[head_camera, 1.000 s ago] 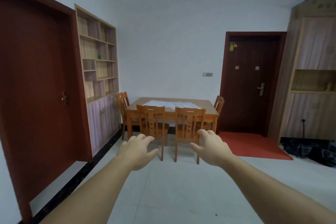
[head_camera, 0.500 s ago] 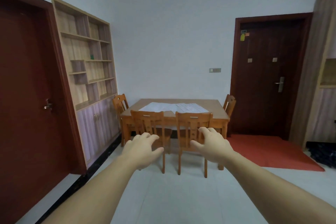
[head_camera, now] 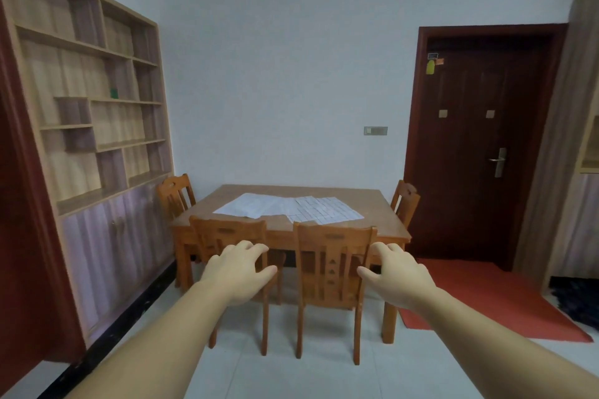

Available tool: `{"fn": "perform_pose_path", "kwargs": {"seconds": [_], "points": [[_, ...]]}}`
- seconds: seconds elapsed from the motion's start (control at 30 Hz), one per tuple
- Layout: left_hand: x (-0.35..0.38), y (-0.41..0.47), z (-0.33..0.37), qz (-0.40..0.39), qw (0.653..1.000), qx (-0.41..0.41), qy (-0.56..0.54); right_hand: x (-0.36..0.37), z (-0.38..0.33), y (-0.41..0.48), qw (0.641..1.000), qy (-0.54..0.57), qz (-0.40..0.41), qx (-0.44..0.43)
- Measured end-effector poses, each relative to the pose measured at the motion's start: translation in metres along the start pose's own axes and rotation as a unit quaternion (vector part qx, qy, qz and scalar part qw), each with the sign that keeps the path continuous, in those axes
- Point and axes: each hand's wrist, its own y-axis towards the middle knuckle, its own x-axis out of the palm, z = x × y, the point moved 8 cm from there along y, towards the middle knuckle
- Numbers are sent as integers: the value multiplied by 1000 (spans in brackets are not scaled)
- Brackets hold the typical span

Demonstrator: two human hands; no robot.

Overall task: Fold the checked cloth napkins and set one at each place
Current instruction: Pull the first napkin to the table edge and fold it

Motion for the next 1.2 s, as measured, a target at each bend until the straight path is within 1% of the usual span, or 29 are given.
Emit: {"fn": "perform_pose_path", "kwargs": {"seconds": [0.17,0.3,0.4,0.63,0.83,1.03,1.2], "points": [[13,115,4,-10,1000,15,0,8,12,108,1000,-9,9,6],[22,198,28,-6,999,42,3,14,27,186,1000,-2,21,6],[41,253,47,-12,999,49,5,29,49,242,1000,7,13,2],[97,402,101,-29,999,37,23,67,134,397,999,33,1,-3],[133,531,156,-38,999,23,0,74,201,533,999,39,-23,-9],[163,640,191,-43,999,15,-6,79,233,644,998,31,-31,-40],[216,735,198,-53,998,6,-32,116,257,737,997,16,-51,-48]]}}
